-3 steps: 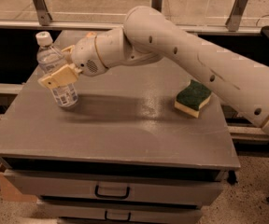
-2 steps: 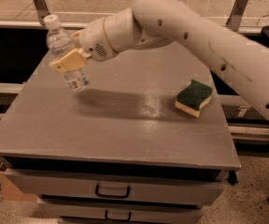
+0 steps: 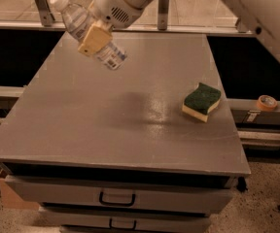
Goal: Knock blue plastic bottle over
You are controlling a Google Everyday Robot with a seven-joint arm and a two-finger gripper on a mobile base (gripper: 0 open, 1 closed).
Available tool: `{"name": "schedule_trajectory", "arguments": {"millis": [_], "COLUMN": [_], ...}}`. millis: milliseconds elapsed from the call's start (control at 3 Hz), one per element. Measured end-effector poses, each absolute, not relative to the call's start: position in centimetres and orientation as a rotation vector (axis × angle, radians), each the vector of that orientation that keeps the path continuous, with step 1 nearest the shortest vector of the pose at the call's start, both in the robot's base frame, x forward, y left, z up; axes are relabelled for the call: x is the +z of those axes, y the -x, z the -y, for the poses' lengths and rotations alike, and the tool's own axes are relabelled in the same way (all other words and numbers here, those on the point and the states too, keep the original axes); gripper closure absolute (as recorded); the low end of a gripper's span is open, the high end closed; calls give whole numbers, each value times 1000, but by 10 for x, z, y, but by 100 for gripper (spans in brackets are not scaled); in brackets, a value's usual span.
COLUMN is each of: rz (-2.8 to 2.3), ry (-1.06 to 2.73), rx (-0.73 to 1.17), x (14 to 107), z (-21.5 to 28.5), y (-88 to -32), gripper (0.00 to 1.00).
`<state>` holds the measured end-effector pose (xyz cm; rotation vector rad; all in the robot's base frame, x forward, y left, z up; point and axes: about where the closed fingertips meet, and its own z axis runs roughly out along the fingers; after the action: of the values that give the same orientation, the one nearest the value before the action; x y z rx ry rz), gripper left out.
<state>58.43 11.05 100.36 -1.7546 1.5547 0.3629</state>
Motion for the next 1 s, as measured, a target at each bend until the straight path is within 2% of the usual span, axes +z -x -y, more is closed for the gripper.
{"name": "schedule_trajectory", "arguments": {"millis": [333, 667, 1000], "rz": [-1584, -1631, -1684], "ry": [1957, 2076, 2130], "rx": [151, 56, 32], "x": [993, 962, 931], "z": [-102, -99, -105], "y": [-568, -563, -571], "gripper": [100, 100, 82]}}
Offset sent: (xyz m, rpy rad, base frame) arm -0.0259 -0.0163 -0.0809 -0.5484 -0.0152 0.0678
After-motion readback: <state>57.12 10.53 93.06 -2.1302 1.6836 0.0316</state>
